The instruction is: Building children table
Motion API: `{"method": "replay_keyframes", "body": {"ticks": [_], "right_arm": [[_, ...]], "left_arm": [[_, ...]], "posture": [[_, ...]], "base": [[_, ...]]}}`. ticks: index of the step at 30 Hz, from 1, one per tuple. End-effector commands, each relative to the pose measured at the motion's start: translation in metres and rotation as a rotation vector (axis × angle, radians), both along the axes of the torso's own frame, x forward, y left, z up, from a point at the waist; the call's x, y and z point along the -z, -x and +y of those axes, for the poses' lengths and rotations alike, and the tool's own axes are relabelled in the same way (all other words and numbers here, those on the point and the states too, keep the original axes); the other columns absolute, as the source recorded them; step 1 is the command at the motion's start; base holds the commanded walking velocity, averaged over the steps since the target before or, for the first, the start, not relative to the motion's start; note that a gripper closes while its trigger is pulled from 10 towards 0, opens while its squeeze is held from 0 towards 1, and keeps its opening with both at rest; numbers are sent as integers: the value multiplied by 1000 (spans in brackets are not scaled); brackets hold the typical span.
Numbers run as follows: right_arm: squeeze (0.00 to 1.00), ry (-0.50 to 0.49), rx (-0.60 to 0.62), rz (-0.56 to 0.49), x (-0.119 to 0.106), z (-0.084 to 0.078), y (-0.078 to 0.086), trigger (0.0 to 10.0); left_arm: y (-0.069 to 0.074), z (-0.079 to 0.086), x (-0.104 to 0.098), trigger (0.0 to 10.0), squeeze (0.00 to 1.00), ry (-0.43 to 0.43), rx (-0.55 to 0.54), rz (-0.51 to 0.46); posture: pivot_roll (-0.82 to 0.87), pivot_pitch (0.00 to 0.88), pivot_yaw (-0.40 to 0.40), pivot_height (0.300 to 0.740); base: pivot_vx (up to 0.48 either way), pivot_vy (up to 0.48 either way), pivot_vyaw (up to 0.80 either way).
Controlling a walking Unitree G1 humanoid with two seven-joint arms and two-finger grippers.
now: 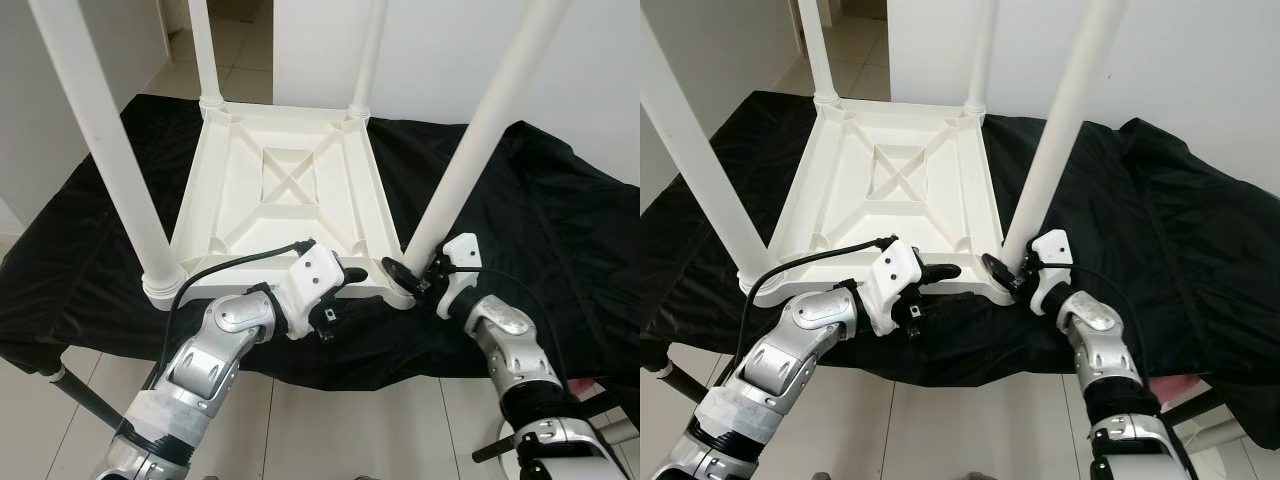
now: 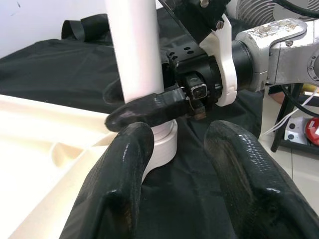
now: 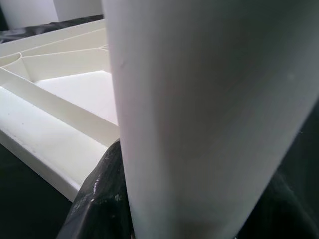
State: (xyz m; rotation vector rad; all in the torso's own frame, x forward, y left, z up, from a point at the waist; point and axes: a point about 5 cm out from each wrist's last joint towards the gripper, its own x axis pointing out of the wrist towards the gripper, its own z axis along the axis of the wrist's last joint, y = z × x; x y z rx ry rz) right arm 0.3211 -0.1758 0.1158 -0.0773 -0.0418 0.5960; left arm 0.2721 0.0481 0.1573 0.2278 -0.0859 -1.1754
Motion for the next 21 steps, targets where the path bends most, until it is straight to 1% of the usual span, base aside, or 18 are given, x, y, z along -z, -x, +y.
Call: {"method": "replay_keyframes", "body": {"ticks": [1,2,5,6,7,8,9,10,11,12,14,15,16,18,19,21], "right_arm": [[0,-9,25,-2,2,4,1,10000],[0,-9,25,-2,2,4,1,10000],[0,-29,59,-14,2,10,3,10000],[0,-19,85,-13,3,12,5,10000],[0,-19,85,-13,3,12,5,10000],[0,-13,120,-7,5,14,7,10000],[0,-13,120,-7,5,14,7,10000],[0,-17,178,1,8,15,10,10000],[0,-17,178,1,8,15,10,10000],[0,-23,255,12,11,16,14,10000],[0,-23,255,12,11,16,14,10000],[0,-50,326,25,12,17,17,10000],[0,-50,326,25,12,17,17,10000],[0,-103,489,24,12,19,26,10000],[0,-103,489,24,12,19,26,10000],[0,-132,603,15,10,22,33,10000]], "left_arm": [[-1,-1,2,10000,0,2,-7,12],[-1,-1,2,10000,0,2,-7,12],[-1,-1,3,10000,0,-2,0,17],[-1,-1,3,10000,0,-4,1,18],[-1,-1,3,10000,0,-4,1,18],[-1,-1,4,10000,0,-5,1,19],[-1,-1,4,10000,0,-5,1,19],[-1,-1,4,10000,0,-2,-4,21],[-1,-1,4,10000,0,-2,-4,21],[-1,-1,4,10000,0,3,-8,25],[-1,-1,4,10000,0,3,-8,25],[0,-1,5,10000,0,5,-11,27],[0,-1,5,10000,0,5,-11,27],[0,-1,7,10000,0,14,-46,13],[0,-1,7,10000,0,14,-46,13],[-2,-1,7,10000,0,35,-94,-5]], "posture": [[-7,0,-61,740],[-7,0,-61,740],[-9,0,-57,740],[-6,0,-59,740],[-6,0,-59,740],[-10,0,-54,740],[-10,0,-54,740],[-11,0,-57,740],[-11,0,-57,740],[-13,0,-58,740],[-13,0,-58,740],[-15,0,-60,740],[-15,0,-60,740],[-20,0,-70,740],[-20,0,-70,740],[-20,0,-75,740]], "base": [[0,0,0],[0,0,0],[0,0,0],[0,0,0],[0,0,0],[0,0,0],[0,0,0],[0,0,0],[0,0,0],[0,0,0],[0,0,0],[0,0,0],[0,0,0],[0,0,0],[0,0,0],[0,0,0]]}}
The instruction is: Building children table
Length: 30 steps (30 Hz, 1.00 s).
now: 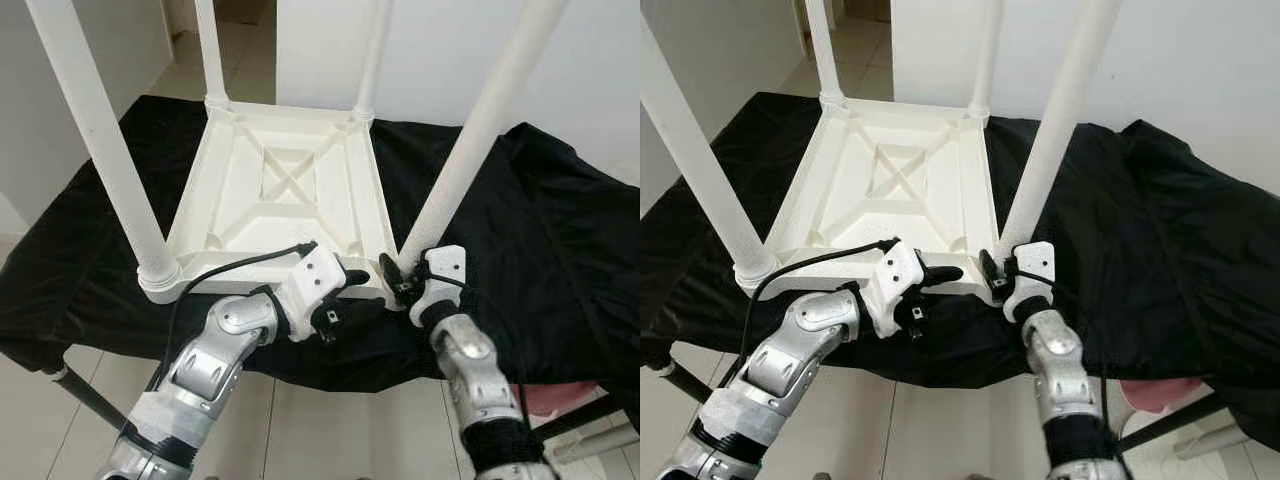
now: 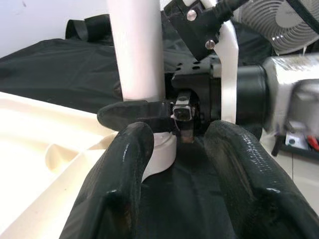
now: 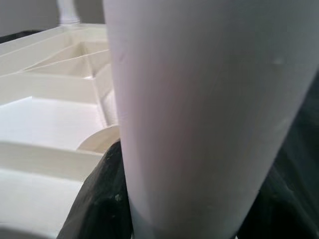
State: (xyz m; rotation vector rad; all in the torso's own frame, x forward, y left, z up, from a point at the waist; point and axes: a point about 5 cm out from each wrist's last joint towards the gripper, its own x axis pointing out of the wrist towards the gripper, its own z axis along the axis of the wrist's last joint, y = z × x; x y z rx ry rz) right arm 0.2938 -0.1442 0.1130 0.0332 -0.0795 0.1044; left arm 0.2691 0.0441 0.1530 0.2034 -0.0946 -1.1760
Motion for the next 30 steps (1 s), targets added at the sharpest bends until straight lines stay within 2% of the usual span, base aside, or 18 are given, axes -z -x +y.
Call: {"method": "replay_keyframes", "body": {"ticks": [1,4,6,10,11,12,13,14,22,23,25,27,30], "right_arm": [[0,-13,113,41,8,-10,6,10000],[0,-19,177,41,7,-8,10,10000],[0,5,269,45,8,-9,12,10000],[0,10,293,51,8,-8,13,10000],[16,42,308,51,8,-6,15,10000],[537,57,315,45,7,-6,16,10000],[537,57,315,45,7,-6,16,10000],[1000,61,312,46,8,-5,18,10000],[1000,74,328,35,6,-6,22,10000],[0,92,329,20,4,-7,23,10000],[0,106,331,10,3,-8,24,10000],[0,143,331,5,2,-13,26,10000],[0,157,334,10,2,-15,26,10000]], "left_arm": [[-5,3,3,10000,0,11,-96,-10],[-6,3,2,10000,0,32,-130,-14],[-13,5,2,10000,0,57,-229,-10],[-16,7,2,10000,0,74,-273,-6],[-20,11,0,10000,0,122,-323,19],[-21,12,-1,10000,0,145,-335,31],[-21,12,-1,10000,0,145,-335,31],[-22,14,-2,10000,0,160,-344,40],[-23,16,-3,10000,0,206,-351,77],[-22,18,-1,10000,0,215,-350,100],[-22,19,1,10000,0,221,-349,116],[-16,20,4,10000,0,253,-325,172],[-14,21,5,10000,0,261,-313,189]], "posture": [[-20,0,-75,740],[-21,0,-78,740],[-22,0,-80,740],[-24,0,-78,740],[-28,0,-71,740],[-28,0,-69,740],[-28,0,-69,740],[-26,0,-66,740],[-25,0,-61,740],[-26,0,-55,740],[-26,0,-55,740],[-26,0,-51,740],[-26,0,-51,740]], "base": [[0,0,0],[0,0,0],[0,0,0],[0,0,0],[0,0,0],[0,0,0],[0,0,0],[0,0,0],[0,0,0],[0,0,0],[0,0,0],[0,0,0],[0,0,0]]}}
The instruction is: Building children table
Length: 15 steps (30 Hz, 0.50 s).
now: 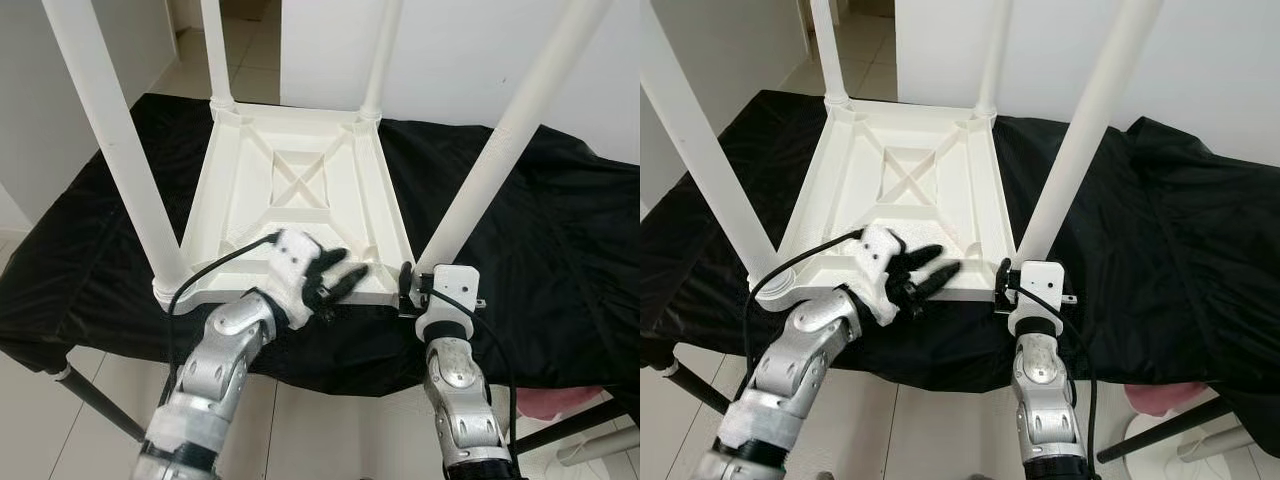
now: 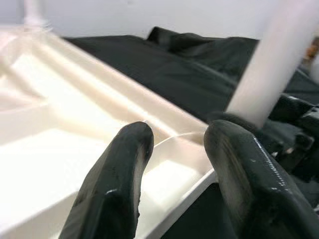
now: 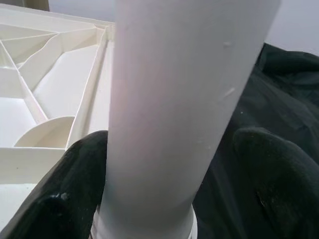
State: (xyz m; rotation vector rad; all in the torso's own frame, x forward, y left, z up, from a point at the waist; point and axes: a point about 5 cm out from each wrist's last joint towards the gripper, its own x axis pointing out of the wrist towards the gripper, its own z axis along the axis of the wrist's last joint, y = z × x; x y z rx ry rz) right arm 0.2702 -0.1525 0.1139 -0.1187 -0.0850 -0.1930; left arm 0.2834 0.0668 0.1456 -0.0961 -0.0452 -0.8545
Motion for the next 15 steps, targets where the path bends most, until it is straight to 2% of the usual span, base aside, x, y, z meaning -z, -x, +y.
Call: {"method": "replay_keyframes", "body": {"ticks": [1,5,8,10,15], "right_arm": [[0,26,7,8,-2,-7,1,10000],[0,29,-32,-8,-9,-5,-1,10000],[0,31,-52,-17,-12,-2,-3,10000],[0,28,-87,-28,-15,6,-6,10000],[0,20,-111,-26,-15,10,-8,10000]], "left_arm": [[3,2,6,10000,0,-61,25,-9],[4,7,12,10000,0,-128,44,-24],[2,10,11,10000,0,-130,43,-24],[-1,12,4,10000,0,-88,16,-19],[1,10,0,10000,0,-33,0,-12]], "posture": [[-27,0,-53,740],[-22,0,-57,740],[-15,0,-61,740],[-8,0,-67,740],[10,0,-76,740]], "base": [[0,0,0],[0,0,0],[0,0,0],[0,0,0],[0,0,0]]}}
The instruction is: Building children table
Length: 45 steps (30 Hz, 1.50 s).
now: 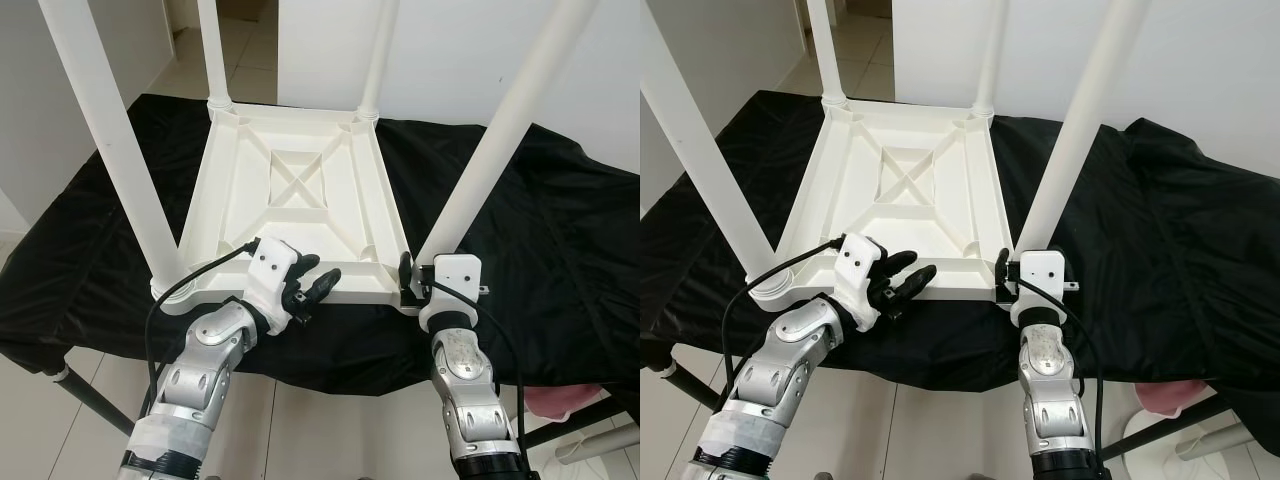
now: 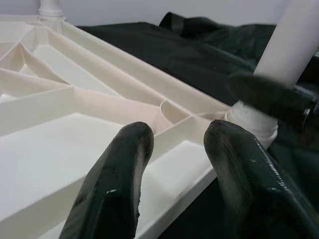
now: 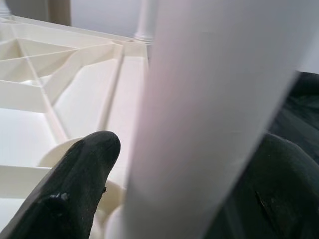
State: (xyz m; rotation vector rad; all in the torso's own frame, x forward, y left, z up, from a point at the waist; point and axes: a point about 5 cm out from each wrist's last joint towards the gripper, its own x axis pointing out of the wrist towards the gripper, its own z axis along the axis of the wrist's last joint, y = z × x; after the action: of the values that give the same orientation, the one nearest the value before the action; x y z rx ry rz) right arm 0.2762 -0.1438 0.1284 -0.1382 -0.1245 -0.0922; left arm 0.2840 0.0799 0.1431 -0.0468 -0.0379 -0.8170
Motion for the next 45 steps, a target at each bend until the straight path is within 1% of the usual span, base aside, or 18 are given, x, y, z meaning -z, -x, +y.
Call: {"method": "replay_keyframes", "body": {"ticks": [1,5,6,8,9,14,18,22,23,25,26,32,38,39,40,41,42,45], "right_arm": [[0,-20,-18,11,1,3,-3,10000],[0,-47,-55,33,5,12,-8,10000],[0,-46,-78,32,4,18,-11,10000],[0,-46,-78,32,4,18,-11,10000],[0,-52,-96,29,3,22,-13,10000],[0,-53,-100,23,0,24,-17,10000],[0,-59,-77,4,-11,23,-30,10000],[0,-72,-80,-19,-18,25,-33,10000],[0,-77,-85,-20,-18,27,-33,2510],[0,-81,-88,-20,-17,28,-33,2510],[0,-89,-91,-17,-17,30,-33,10000],[0,-104,-100,-19,-19,34,-34,10000],[0,-109,-100,-35,-23,36,-35,10000],[0,-119,-94,-48,-26,35,-35,471],[0,-119,-94,-48,-26,35,-35,471],[0,-143,-95,-60,-29,34,-36,10000],[0,-161,-94,-69,-32,33,-36,10000],[0,-172,-93,-73,-34,33,-36,10000]], "left_arm": [[4,-4,-3,10000,0,27,32,5],[7,-1,-4,10000,0,17,17,4],[5,3,-4,10000,0,-1,1,-5],[5,3,-4,10000,0,-1,1,-5],[4,7,-4,10000,0,-14,-13,-12],[0,12,-5,10000,0,-34,-37,-18],[-6,21,-7,10000,0,-49,-113,-25],[-8,26,-11,10000,0,-51,-153,-27],[-9,29,-12,10000,0,-50,-165,-26],[-9,30,-13,10000,0,-49,-171,-26],[-9,32,-13,10000,0,-50,-177,-26],[-10,38,-13,10000,0,-74,-186,-25],[-9,40,-9,10000,0,-117,-158,-16],[-5,38,-8,10000,0,-127,-125,-10],[-5,38,-8,10000,0,-127,-125,-10],[0,35,-5,10000,0,-153,-73,-3],[6,32,-2,10000,0,-173,-27,10],[9,30,0,10000,0,-185,1,18]], "posture": [[14,0,-79,740],[31,0,-88,740],[40,0,-96,740],[40,0,-96,740],[41,0,-97,740],[47,0,-101,740],[54,0,-108,740],[59,0,-109,740],[59,0,-108,740],[59,0,-108,740],[58,0,-105,740],[50,4,-98,740],[48,2,-94,740],[46,0,-91,740],[46,0,-91,740],[44,0,-88,740],[44,0,-88,740],[44,0,-88,740]], "base": [[0,0,0],[0,0,0],[0,0,0],[0,0,0],[0,0,0],[0,0,0],[0,0,0],[0,0,0],[0,0,0],[0,0,0],[0,0,0],[0,0,0],[0,0,0],[0,0,0],[0,0,0],[0,0,0],[0,0,0],[0,0,0]]}}
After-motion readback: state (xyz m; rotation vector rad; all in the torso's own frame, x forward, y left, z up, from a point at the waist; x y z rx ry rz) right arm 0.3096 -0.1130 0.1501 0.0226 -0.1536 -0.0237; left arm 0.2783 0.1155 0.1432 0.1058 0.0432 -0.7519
